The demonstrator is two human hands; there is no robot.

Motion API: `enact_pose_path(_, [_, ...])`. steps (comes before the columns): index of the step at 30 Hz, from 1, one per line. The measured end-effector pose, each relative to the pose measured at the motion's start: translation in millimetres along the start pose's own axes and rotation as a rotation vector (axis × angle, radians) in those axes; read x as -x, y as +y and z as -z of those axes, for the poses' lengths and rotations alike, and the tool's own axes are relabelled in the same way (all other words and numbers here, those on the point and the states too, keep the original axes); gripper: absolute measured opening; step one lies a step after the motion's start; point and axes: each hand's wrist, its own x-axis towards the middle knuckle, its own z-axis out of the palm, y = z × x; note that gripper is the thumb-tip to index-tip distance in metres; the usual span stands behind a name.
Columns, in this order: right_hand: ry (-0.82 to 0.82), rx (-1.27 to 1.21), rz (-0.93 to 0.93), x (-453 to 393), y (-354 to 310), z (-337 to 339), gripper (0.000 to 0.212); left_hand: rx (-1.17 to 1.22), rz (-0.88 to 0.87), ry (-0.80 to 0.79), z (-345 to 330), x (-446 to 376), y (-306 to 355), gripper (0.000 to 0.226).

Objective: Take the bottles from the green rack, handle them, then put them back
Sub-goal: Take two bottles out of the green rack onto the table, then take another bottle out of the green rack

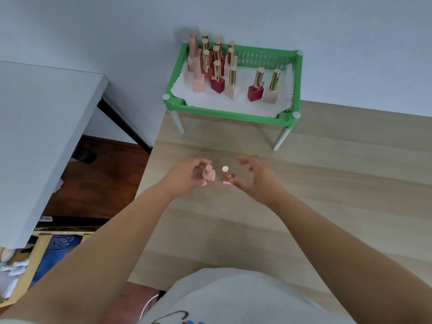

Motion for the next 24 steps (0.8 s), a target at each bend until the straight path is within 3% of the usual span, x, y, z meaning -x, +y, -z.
enact_pose_path(6, [0.333,-0.111,0.066,8.7,-12.7,67.4,0.015,0.0,-0.108,0.131,36.5,-1.0,25.9,0.048])
enact_pose_path(11, [0.529,-0.101,0.018,-23.6,-17.8,117.1,0.02,0.116,-0.28,0.389,56.2,-26.4,99.9,0.027])
enact_pose_path(14, [0.516,0.03,-0.027,-54.1,-20.7,133.2,0.035,0.093,-0.321,0.402,47.1,-53.8,137.5,0.026])
enact_pose_path(18, [0.401,0.217,-0.091,-86.4,-22.0,138.0,0.05,0.031,-0.206,0.337,29.5,-87.3,159.5,0.045])
enact_pose_path(24, [0.336,0.375,-0.099,-112.4,-19.4,138.1,0.049,-0.102,-0.136,0.374,18.8,-120.2,171.4,0.05])
